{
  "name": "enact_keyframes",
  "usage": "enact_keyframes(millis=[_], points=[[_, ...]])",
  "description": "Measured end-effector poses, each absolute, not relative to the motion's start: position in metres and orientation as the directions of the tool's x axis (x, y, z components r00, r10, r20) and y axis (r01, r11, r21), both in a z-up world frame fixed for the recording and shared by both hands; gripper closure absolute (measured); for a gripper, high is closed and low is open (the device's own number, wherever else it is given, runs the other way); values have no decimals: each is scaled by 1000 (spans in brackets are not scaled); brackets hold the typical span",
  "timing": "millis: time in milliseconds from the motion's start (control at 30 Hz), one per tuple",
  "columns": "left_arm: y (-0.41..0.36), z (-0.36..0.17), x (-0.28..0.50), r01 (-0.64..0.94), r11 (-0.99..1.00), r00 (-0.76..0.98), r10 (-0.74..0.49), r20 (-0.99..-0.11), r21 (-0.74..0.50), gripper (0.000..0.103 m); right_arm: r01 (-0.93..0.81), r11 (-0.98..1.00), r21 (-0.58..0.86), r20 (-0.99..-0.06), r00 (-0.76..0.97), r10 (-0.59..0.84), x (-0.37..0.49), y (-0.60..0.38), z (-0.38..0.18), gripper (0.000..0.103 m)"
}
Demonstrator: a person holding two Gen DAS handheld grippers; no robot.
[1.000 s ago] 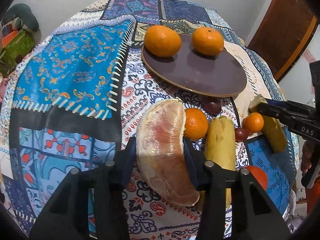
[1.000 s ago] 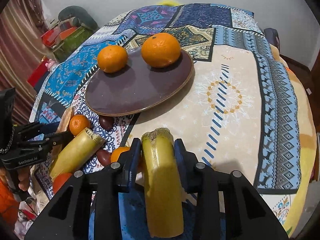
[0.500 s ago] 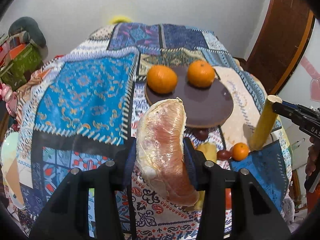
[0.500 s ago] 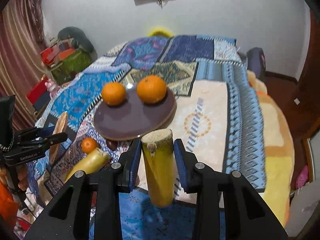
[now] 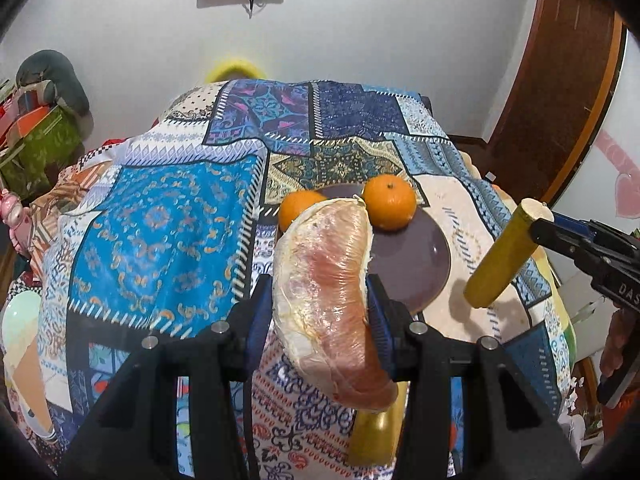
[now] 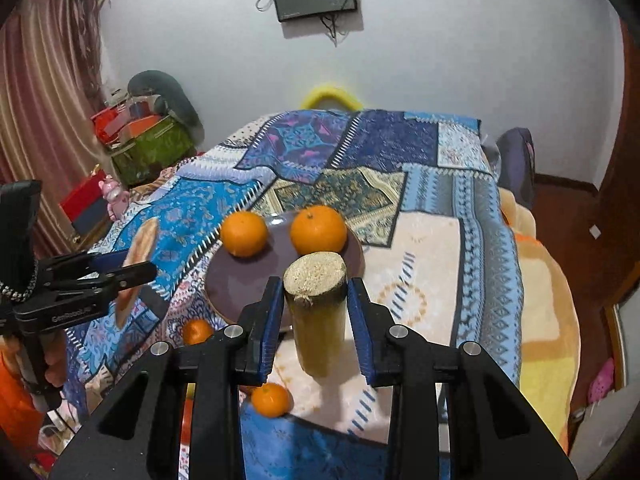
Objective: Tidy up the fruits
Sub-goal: 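Carry the banana onto the plate with the right tool while the left tool places the pomelo segment there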
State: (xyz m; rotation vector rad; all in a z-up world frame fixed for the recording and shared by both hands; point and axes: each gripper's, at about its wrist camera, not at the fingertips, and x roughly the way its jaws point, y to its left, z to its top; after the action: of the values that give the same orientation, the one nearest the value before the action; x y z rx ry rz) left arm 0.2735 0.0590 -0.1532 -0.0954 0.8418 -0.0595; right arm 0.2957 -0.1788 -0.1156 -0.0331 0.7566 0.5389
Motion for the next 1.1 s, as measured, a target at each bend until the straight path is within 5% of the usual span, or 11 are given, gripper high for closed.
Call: enact_keyframes(millis=[1100], points=[[52,-194,364,10,997,668,-66,-741,-80,57,-584,795,166,-656,536,531,359,-110,-139,73]])
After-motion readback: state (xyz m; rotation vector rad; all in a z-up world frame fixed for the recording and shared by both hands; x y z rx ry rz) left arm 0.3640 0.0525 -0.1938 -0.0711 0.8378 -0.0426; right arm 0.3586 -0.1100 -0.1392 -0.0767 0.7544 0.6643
